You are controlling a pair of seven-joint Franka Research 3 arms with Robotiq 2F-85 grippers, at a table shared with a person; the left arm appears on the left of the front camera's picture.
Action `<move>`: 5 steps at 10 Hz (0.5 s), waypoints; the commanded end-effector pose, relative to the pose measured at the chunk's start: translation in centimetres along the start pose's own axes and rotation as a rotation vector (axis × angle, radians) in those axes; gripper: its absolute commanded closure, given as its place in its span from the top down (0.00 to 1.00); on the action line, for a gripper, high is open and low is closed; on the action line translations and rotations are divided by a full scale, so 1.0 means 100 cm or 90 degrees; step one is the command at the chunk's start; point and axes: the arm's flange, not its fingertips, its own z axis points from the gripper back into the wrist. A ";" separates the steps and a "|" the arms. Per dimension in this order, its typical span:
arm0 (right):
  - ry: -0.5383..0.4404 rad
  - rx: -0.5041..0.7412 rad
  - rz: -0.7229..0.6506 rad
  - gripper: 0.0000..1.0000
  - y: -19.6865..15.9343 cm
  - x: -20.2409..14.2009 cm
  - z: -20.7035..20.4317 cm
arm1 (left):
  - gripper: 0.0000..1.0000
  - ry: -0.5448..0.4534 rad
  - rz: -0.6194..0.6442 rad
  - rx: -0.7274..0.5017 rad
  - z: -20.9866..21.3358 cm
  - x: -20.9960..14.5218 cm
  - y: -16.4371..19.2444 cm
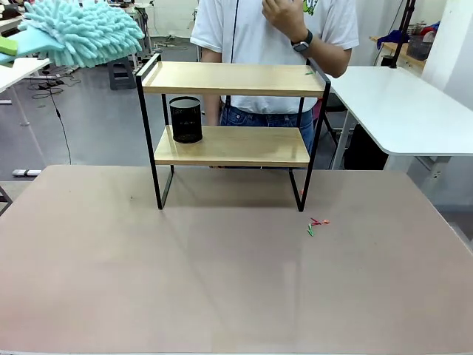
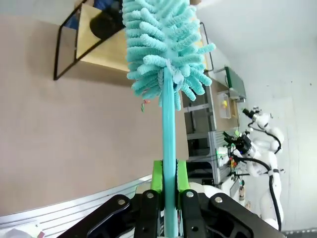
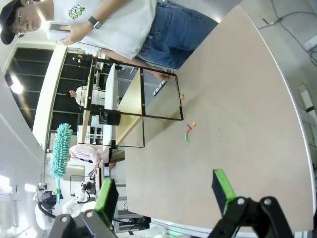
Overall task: Clean the shelf.
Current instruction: Clean the remaining tier of the Shelf with the Duster once objects are removed.
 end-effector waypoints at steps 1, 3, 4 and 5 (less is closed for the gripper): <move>-0.010 0.013 0.016 1.00 0.001 0.002 0.000 | 0.13 0.018 -0.020 -0.016 0.004 0.005 -0.004; -0.010 0.013 0.016 1.00 0.001 0.002 0.000 | 0.13 0.011 -0.006 -0.004 -0.002 0.000 -0.005; -0.010 0.013 0.016 1.00 0.001 0.002 0.000 | 0.13 -0.005 -0.023 0.011 -0.014 0.010 -0.019; -0.010 0.013 0.016 1.00 0.001 0.002 0.000 | 0.13 0.037 -0.061 0.019 -0.034 0.022 -0.036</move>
